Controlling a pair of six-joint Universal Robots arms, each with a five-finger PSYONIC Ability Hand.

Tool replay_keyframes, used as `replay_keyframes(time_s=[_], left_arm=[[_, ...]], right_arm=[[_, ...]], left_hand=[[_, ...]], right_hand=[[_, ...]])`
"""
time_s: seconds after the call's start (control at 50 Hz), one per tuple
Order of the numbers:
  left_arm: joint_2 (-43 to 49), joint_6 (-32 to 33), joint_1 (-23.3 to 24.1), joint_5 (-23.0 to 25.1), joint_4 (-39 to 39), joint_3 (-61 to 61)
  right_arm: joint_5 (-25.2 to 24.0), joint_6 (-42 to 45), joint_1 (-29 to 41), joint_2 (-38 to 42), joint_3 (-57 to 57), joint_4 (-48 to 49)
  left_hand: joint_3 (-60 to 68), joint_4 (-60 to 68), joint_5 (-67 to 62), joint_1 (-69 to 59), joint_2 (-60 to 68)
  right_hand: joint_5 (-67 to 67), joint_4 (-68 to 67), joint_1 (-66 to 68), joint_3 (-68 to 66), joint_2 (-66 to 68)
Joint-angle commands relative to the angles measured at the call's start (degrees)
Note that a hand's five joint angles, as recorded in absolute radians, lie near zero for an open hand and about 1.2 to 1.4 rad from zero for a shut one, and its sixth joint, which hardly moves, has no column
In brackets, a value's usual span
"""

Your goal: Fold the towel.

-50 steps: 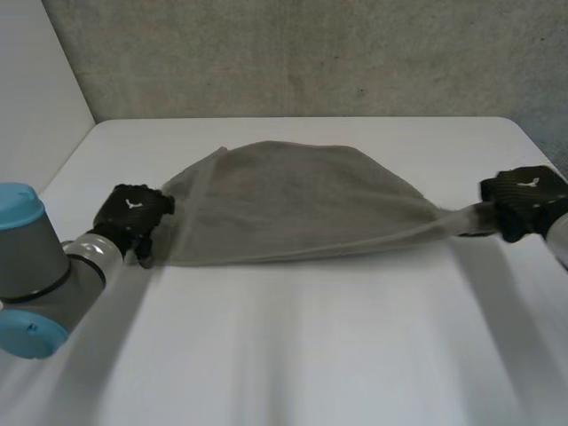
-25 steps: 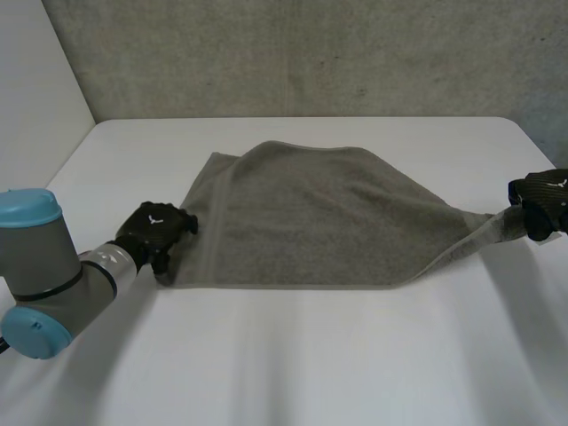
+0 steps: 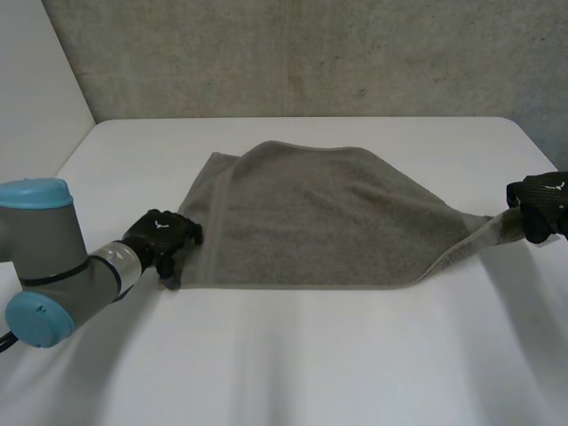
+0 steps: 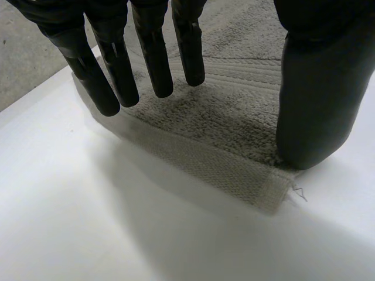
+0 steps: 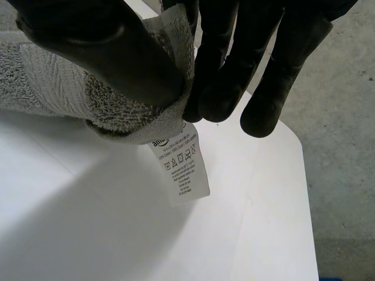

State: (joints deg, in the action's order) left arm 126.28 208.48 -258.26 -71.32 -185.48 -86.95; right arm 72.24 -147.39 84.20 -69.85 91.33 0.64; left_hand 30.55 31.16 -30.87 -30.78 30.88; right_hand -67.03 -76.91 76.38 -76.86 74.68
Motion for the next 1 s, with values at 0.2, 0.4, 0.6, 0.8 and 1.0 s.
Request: replay_keyframes(time_s=[0.2,0.4,0.6,0.8,1.0], left_arm=[[-1.3,-0.27,1.09,-0.83,2.49,0.47],[-1.13,0.08,1.09,-0.92,2.67,0.73],[0.63,0.08,1.09,-1.1,2.49,2.67],[2.47,0.17,1.35,-3.38,2.4,5.74],[3.53,0.17,2.06,-3.47,2.32,7.15]], right_arm=[[-0.08,0.08,0.0,0.95,-0.01,0.07],[-0.08,0.08,0.0,0.95,0.08,0.07],[-0.08,0.17,0.0,1.03,0.34,0.15],[-0.17,0.17,0.0,1.03,0.43,0.24],[-0.17,0.17,0.0,1.03,0.43,0.24]], left_hand=[[-3.18,-3.78,13.5,3.4,-3.51],[-3.68,-4.29,14.0,3.91,-4.01],[-3.18,-3.78,13.5,3.4,-3.51],[-0.49,-1.1,10.81,0.72,-0.82],[7.74,7.13,2.58,-7.51,7.41]], right_hand=[[-2.97,-3.09,3.62,-3.14,5.32],[-2.97,-3.09,3.62,-3.14,5.32],[-2.97,-3.09,3.62,-3.14,5.32],[-2.97,-3.09,3.62,-3.14,5.32],[-2.97,-3.09,3.62,-3.14,5.32]])
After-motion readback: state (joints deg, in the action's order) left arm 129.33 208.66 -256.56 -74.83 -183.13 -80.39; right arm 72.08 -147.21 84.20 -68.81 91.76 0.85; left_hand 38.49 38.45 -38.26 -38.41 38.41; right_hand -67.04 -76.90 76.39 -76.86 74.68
